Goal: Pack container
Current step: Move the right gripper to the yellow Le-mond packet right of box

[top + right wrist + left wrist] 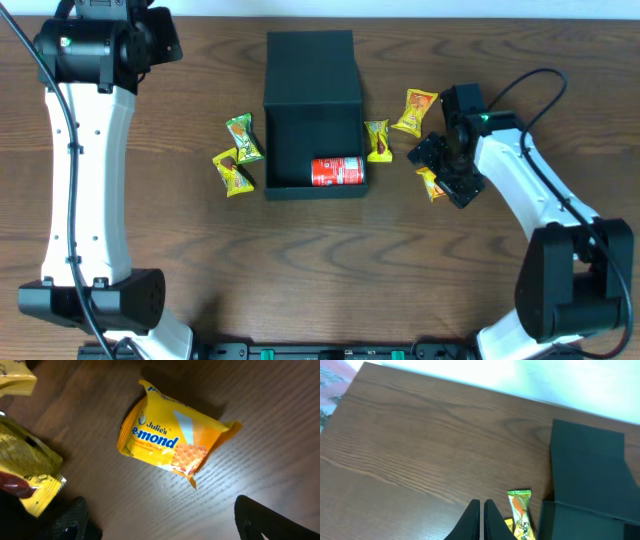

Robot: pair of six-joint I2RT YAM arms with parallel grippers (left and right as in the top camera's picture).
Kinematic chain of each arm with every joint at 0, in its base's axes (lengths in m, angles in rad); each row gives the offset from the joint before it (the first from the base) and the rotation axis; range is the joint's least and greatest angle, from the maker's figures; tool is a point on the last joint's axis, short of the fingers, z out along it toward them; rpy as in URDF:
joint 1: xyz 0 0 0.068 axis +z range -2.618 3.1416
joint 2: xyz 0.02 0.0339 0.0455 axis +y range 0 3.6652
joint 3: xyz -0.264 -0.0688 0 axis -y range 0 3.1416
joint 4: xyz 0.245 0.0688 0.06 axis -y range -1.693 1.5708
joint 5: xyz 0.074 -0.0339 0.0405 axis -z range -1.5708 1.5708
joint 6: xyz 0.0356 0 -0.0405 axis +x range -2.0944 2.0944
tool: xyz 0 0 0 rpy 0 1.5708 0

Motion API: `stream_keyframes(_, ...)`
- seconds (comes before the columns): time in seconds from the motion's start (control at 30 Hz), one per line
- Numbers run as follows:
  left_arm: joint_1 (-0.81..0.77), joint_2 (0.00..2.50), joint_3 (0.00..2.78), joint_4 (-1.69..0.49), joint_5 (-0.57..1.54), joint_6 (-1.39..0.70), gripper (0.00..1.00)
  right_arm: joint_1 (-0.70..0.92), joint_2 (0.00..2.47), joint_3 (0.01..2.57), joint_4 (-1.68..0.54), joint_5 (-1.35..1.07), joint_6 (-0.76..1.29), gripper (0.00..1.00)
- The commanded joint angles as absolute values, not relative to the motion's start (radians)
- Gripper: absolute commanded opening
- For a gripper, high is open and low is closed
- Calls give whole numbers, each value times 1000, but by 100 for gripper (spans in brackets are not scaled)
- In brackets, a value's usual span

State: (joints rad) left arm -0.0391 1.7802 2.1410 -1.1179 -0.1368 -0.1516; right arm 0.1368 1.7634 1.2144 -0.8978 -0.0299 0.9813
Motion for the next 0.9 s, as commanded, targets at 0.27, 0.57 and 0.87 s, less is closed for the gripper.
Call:
stream_keyframes(0.27, -31, 1762, 2142, -1122, -118, -134, 6, 130, 1769, 1195, -866, 39, 1146, 94)
stream_keyframes(0.57, -31, 1762, 2142, -1113, -118, -107, 52, 130, 1774, 1162, -813, 58, 1159, 96)
stream_keyframes(0.87, -31, 1762, 2142, -1098, -118, -99, 97, 130, 1819, 1157, -760, 37, 1159, 97)
